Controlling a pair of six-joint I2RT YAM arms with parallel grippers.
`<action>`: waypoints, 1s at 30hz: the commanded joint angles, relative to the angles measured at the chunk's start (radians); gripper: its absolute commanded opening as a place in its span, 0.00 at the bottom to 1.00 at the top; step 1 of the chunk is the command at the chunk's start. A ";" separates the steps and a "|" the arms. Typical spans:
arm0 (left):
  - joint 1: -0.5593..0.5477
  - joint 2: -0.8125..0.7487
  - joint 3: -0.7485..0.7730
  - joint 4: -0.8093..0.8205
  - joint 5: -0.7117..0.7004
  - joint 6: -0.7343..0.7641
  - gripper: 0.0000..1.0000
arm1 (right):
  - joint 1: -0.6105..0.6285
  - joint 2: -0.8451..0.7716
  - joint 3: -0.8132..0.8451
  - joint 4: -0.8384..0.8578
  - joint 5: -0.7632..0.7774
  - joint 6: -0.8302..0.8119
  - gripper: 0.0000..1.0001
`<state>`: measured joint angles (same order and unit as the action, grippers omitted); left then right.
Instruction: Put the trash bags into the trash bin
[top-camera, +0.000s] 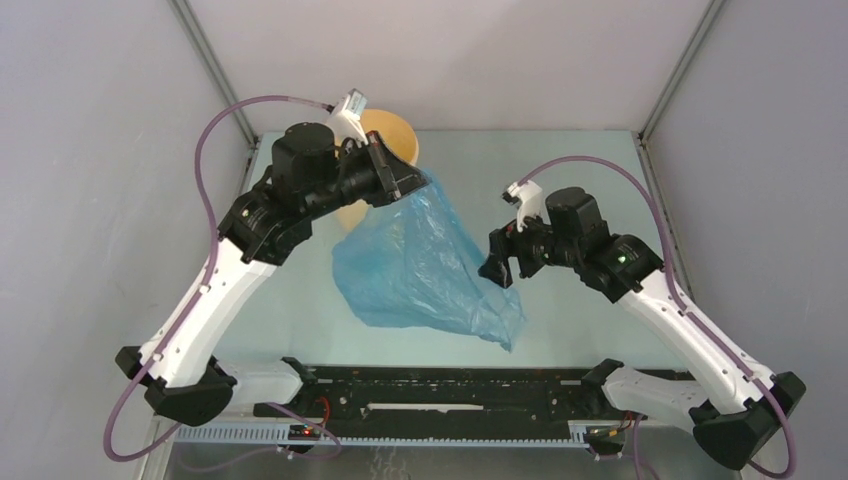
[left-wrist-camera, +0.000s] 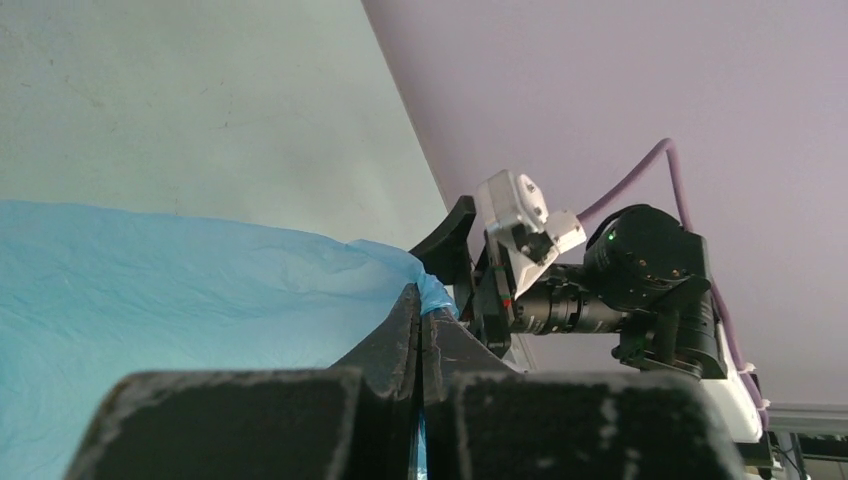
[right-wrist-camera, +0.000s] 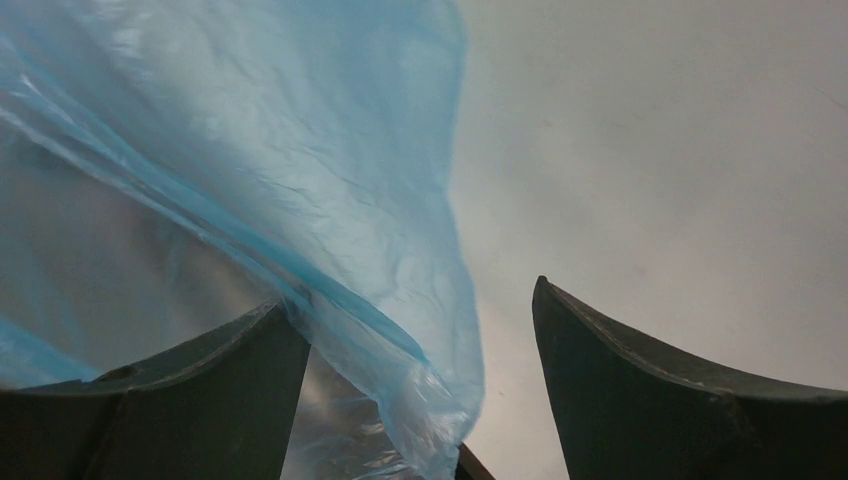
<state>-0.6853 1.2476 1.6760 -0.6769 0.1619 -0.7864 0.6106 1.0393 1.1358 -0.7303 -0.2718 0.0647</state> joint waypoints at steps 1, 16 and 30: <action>-0.005 -0.038 -0.010 0.000 0.020 -0.004 0.00 | 0.031 -0.019 -0.019 0.121 -0.171 -0.001 0.88; -0.003 -0.068 -0.019 -0.035 0.025 0.008 0.00 | 0.117 -0.028 -0.068 0.243 0.139 0.049 0.45; 0.007 -0.002 0.033 -0.057 0.053 0.080 0.51 | -0.057 -0.267 0.079 -0.192 0.317 0.261 0.00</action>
<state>-0.6842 1.2163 1.6661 -0.7372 0.1703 -0.7498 0.6117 0.7986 1.1065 -0.7452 -0.0689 0.2348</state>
